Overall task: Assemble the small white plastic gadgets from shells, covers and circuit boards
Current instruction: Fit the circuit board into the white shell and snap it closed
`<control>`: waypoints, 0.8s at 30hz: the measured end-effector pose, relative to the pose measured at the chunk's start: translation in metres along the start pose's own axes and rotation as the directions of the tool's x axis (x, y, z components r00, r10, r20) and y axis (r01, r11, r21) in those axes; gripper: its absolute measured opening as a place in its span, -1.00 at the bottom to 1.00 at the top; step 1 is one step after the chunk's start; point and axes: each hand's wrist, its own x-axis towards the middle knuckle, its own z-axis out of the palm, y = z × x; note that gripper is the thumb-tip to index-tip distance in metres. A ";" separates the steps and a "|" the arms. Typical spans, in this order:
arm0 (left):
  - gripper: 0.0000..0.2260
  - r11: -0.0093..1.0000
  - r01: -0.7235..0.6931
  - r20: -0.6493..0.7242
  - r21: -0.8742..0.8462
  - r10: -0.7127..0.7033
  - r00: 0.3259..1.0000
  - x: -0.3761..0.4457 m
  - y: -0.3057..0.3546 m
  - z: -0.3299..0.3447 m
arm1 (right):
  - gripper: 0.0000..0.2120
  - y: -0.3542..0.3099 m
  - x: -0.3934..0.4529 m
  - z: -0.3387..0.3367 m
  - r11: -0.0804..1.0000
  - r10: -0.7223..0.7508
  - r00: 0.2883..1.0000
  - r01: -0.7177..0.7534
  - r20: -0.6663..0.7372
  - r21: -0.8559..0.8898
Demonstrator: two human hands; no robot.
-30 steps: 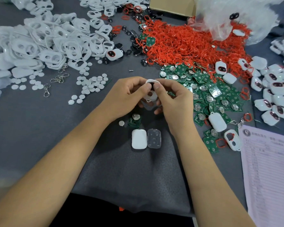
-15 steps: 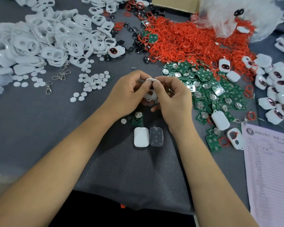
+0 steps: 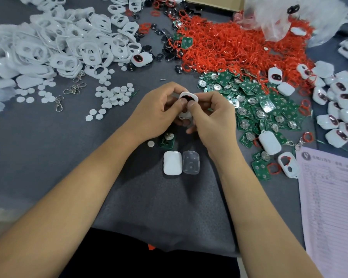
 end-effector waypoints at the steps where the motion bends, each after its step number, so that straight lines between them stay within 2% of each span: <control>1: -0.88 1.000 0.005 -0.007 0.000 -0.005 1.000 0.000 0.000 0.000 | -0.95 0.000 0.000 0.000 1.000 -0.004 1.000 0.004 0.002 -0.012; 4: -0.86 0.999 0.035 -0.038 -0.020 -0.036 0.999 -0.001 0.001 -0.001 | -0.88 -0.001 0.001 -0.003 0.999 -0.017 0.999 0.018 0.048 -0.027; 6: -0.88 0.997 0.057 -0.085 -0.050 -0.061 0.995 -0.001 0.001 -0.002 | -0.80 -0.001 0.001 -0.005 0.995 -0.035 0.998 0.041 0.058 -0.096; 9: -0.88 0.991 0.094 -0.206 -0.097 -0.113 0.972 -0.001 0.001 -0.008 | -0.85 -0.002 -0.001 -0.006 0.964 -0.126 0.986 0.148 0.108 -0.222; 12: -0.86 0.975 0.133 -0.289 -0.177 -0.181 0.940 -0.005 0.000 -0.013 | -0.89 -0.005 -0.012 0.000 0.904 -0.171 0.916 0.292 0.363 -0.312; 14: -0.86 0.956 0.154 -0.315 -0.249 -0.230 0.921 -0.008 0.000 -0.014 | -0.89 -0.007 -0.019 0.008 0.773 -0.166 0.841 0.435 0.514 -0.462; 16: -0.84 0.926 0.163 -0.319 -0.340 -0.277 0.906 -0.010 0.000 -0.014 | -0.91 -0.009 -0.021 0.015 0.686 -0.157 0.798 0.512 0.583 -0.517; 19: -0.84 0.893 0.155 -0.309 -0.422 -0.302 0.902 -0.009 0.001 -0.015 | -0.92 -0.010 -0.020 0.019 0.689 -0.149 0.783 0.520 0.604 -0.505; 21: -0.88 0.900 0.144 -0.306 -0.411 -0.286 0.908 -0.009 0.000 -0.014 | -0.89 -0.009 -0.022 0.019 0.709 -0.133 0.792 0.496 0.596 -0.502; 24: -0.96 0.945 0.117 -0.326 -0.305 -0.219 0.920 -0.010 -0.003 -0.015 | -0.86 -0.007 -0.022 0.014 0.838 -0.124 0.836 0.377 0.535 -0.395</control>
